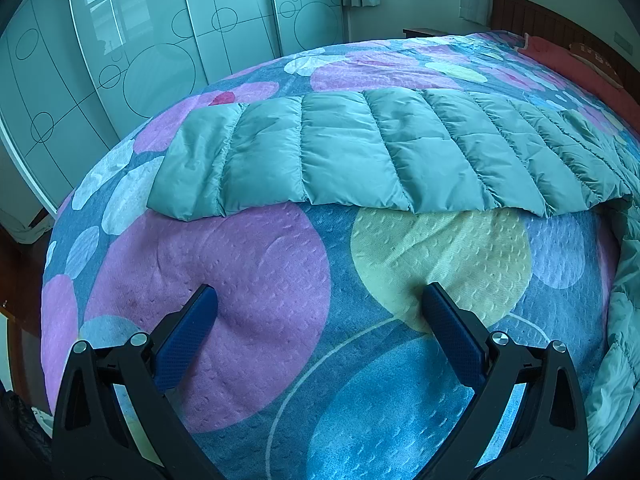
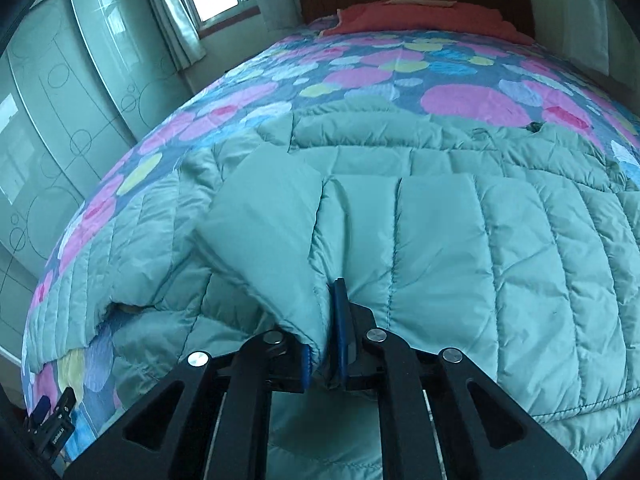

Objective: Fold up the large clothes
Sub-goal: 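Carry the held sleeve across the jacket body with the right tool, then lay the sleeve on the jacket body and open the right tool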

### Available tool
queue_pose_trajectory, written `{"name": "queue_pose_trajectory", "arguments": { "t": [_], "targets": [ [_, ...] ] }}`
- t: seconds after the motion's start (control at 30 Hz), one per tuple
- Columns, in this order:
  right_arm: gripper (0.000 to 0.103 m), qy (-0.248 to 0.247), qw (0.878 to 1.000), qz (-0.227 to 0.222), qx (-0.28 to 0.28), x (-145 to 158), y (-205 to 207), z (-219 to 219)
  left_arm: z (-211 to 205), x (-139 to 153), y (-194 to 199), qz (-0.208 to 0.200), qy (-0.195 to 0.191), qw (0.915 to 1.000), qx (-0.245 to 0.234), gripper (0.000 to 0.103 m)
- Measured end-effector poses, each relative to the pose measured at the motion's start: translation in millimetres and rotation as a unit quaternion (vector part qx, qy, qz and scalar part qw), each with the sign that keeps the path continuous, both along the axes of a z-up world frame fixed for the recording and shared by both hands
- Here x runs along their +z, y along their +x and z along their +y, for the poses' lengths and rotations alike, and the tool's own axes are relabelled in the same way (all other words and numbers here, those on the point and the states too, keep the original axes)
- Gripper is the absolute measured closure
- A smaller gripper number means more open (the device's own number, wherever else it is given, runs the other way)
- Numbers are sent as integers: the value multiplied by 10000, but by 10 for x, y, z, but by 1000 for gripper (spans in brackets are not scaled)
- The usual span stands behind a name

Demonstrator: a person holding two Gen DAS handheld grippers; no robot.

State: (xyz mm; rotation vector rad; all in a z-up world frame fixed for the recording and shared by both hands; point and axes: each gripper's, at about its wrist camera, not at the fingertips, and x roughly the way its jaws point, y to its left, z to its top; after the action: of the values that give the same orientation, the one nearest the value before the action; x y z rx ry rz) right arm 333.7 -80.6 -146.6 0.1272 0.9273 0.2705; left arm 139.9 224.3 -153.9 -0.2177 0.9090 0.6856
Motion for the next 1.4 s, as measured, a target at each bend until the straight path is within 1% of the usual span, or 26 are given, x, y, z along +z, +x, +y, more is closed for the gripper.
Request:
{"name": "queue_pose_trajectory", "arguments": {
  "t": [0.03, 0.07, 0.1, 0.13, 0.2, 0.27, 0.33, 0.4, 0.43, 0.47, 0.5, 0.57, 0.6, 0.63, 0.67, 0.7, 0.73, 0.8, 0.87, 0.93, 1.0, 1.1, 1.2, 1.23, 1.3, 1.4],
  "targets": [
    [69, 82, 9999, -14, 85, 27, -29, 4, -7, -2, -11, -3, -2, 10000, 0, 2],
    [53, 149, 9998, -16, 138, 68, -69, -1, -14, -4, -19, -5, -1, 10000, 0, 2],
    [47, 194, 9997, -40, 153, 111, -110, -10, -6, -2, -7, -4, -2, 10000, 1, 2],
    [45, 268, 9994, -120, 162, 182, -181, -52, -8, -2, -7, -3, 3, 10000, 1, 2],
    [45, 332, 9990, -263, 118, 327, -314, -195, -6, -3, -11, -4, 1, 10000, 0, 2],
    [45, 316, 9988, -380, -40, 446, -411, -423, -12, -4, -14, -6, 2, 10000, -1, 2],
    [45, 195, 9978, -478, -421, 538, -488, -802, -16, -4, -19, -7, 4, 10000, 0, 2],
    [46, -44, 9948, -514, -876, 544, -515, -1192, -19, -5, -24, -8, 2, 10000, -1, 2],
    [48, -193, 9921, -490, -1140, 514, -519, -1412, -17, -5, -20, -7, 6, 10000, 0, 2],
    [52, -278, 9897, -424, -1336, 470, -515, -1583, -16, -5, -21, -7, 6, 10000, 0, 2],
    [53, -311, 9866, -313, -1568, 398, -517, -1813, -7, -3, -12, -6, 8, 10000, 0, 2],
    [58, -364, 9819, -109, -1858, 244, -499, -2122, -8, -3, -13, -7, 9, 10000, 0, 2],
    [58, -381, 9807, 4, -1920, 162, -483, -2219, -6, -3, -8, -4, 13, 10000, 0, 2],
    [58, -341, 9806, 208, -1919, 39, -445, -2306, -5, -4, -8, -2, 16, 10000, 0, 2],
    [59, -225, 9812, 404, -1876, -94, -404, -2376, -13, -6, -19, -7, 10, 10000, -1, 2],
    [60, -154, 9821, 403, -1832, -149, -394, -2410, -2, -4, -9, -3, 13, 10000, -1, 2],
    [60, -209, 9833, 376, -1766, -145, -380, -2402, -11, -7, -20, -10, 3, 10000, -1, 2],
    [60, -312, 9847, 386, -1672, -64, -344, -2372, -13, -7, -18, -13, 2, 10000, -2, 2],
    [60, -213, 9855, 160, -1676, 94, -294, -2401, -7, -6, -10, -10, 7, 10000, -1, 2],
    [60, -170, 9828, -54, -1840, 230, -221, -2518, -9, -7, -14, -9, 14, 10000, -1, 2],
    [60, -119, 9787, -120, -2047, 274, -92, -2659, -2, -7, -11, -14, 6, 10000, -1, 2],
    [59, -186, 9739, -84, -2260, 186, 127, -2816, -1, -7, -7, -14, 8, 10000, -1, 2],
    [58, -188, 9741, 409, -2217, -101, 349, -2892, 0, -8, -9, -17, 5, 10000, -1, 2],
    [57, -243, 9741, 387, -2212, -96, 350, -2893, -1, -9, -9, -19, 2, 10000, -2, 2],
    [58, -311, 9742, 386, -2204, 5, 353, -2866, -13, -11, -17, -24, 1, 10000, -2, 2],
    [58, -258, 9736, 80, -2265, 219, 338, -2877, -10, -9, -6, -15, 19, 10000, -2, 2]
  ]
}}
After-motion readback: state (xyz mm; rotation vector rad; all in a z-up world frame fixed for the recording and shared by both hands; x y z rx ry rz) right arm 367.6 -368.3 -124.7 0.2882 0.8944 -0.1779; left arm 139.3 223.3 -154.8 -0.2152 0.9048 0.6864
